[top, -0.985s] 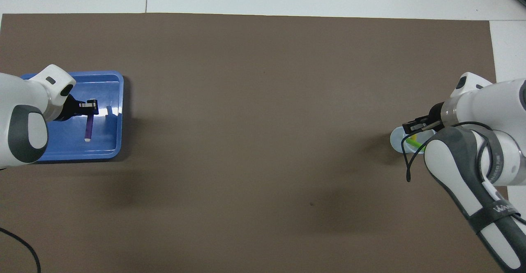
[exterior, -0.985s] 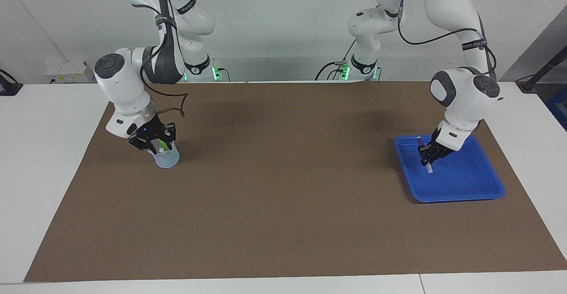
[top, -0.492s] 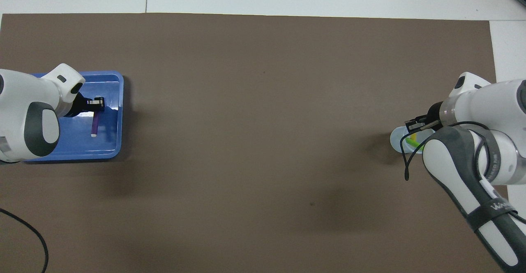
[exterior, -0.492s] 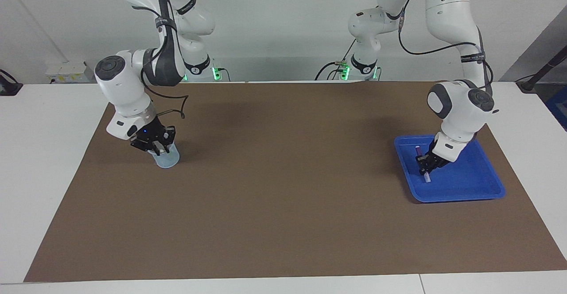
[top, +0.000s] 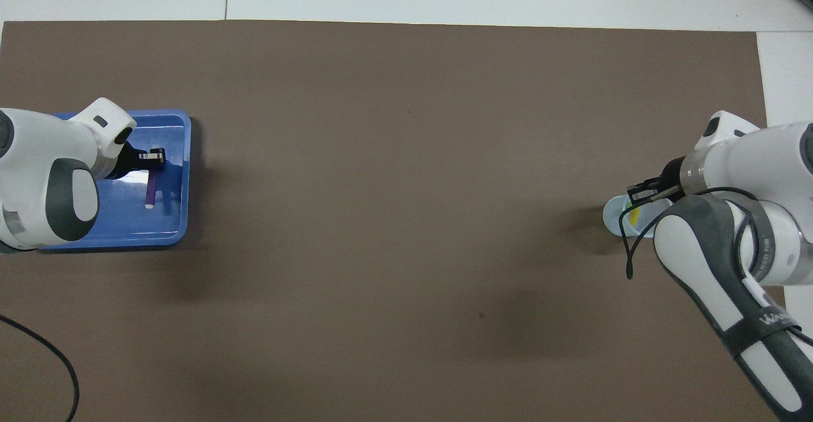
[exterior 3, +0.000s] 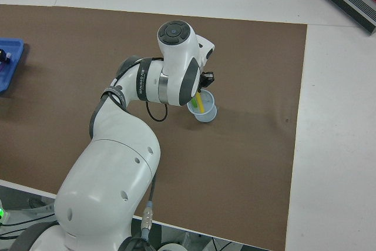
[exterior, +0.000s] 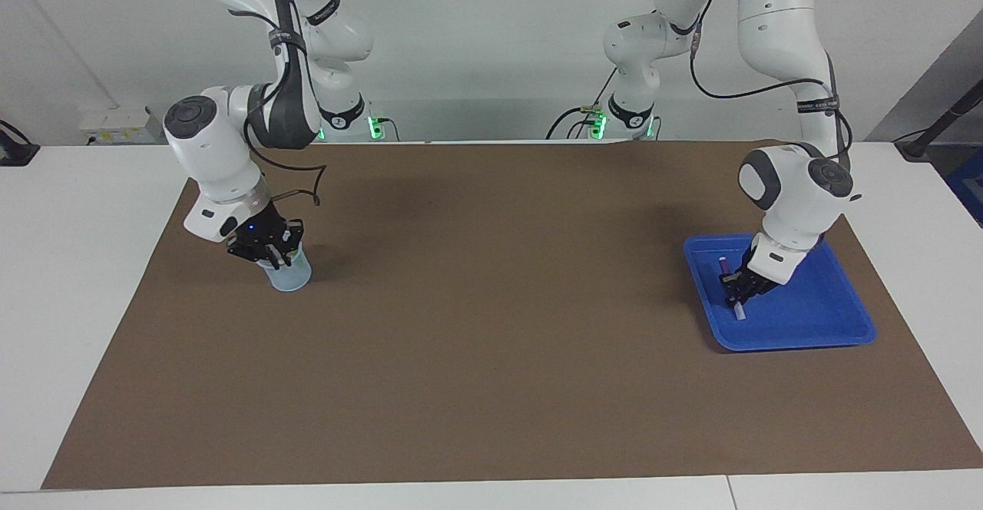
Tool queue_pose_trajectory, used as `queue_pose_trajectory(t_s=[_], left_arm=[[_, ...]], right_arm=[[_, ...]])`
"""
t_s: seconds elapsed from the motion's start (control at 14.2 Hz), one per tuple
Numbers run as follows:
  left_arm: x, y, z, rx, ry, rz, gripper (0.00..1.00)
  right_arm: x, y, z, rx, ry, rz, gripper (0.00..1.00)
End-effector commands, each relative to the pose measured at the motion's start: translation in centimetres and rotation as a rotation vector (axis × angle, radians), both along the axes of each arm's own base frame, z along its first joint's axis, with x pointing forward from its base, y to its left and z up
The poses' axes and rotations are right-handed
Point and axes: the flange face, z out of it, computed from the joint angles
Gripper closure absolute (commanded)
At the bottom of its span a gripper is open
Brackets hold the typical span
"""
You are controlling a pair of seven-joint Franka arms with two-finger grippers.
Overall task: Right arm passes pens to left for tray arrangement
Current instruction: 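Lower the purple pen into the blue tray with the left gripper, then grasp the yellow pen in the cup with the right gripper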
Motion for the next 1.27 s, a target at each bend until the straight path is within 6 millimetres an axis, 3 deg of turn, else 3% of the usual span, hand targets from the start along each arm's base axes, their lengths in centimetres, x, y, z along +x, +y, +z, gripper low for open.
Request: queue_pose_trajectory(t_s=[0.0, 0.35, 0.56, 0.63, 0.77, 0.84, 0.98, 1.2], left_arm=[[0.6, -0.5, -1.3, 0.013, -0.001, -0.021, 0.99], [0.6, -0.5, -1.3, 0.016, -0.001, -0.025, 0.89], [0.6, -0.4, -1.3, 0.017, -0.001, -0.026, 0.82], [0.6, -0.4, -1.3, 0.023, -0.002, -0.033, 0.78], [0.6, -0.1, -1.2, 0.049, -0.005, -0.056, 0.57], [0.6, -0.1, -1.2, 0.051, -0.005, -0.058, 0.52], [0.7, -0.1, -1.2, 0.052, -0.008, -0.059, 0.41], [0.7, -0.2, -1.2, 0.052, -0.011, -0.061, 0.40]], right_arm=[[-0.4, -0.2, 1.2, -0.010, 0.043, 0.026, 1.00], [-0.2, 0.4, 7.5, -0.039, 0.085, 0.078, 1.00], [-1.1, 1.7, 12.6, -0.081, 0.118, 0.111, 1.00], [-1.4, 2.1, 14.1, -0.091, 0.126, 0.119, 1.00], [-1.6, 3.4, 16.7, -0.104, 0.133, 0.141, 1.00], [-1.7, 3.8, 18.0, -0.106, 0.132, 0.145, 1.00], [-1.8, 5.3, 19.5, -0.100, 0.120, 0.161, 1.00], [-2.0, 8.2, 20.6, -0.079, 0.104, 0.148, 1.00]])
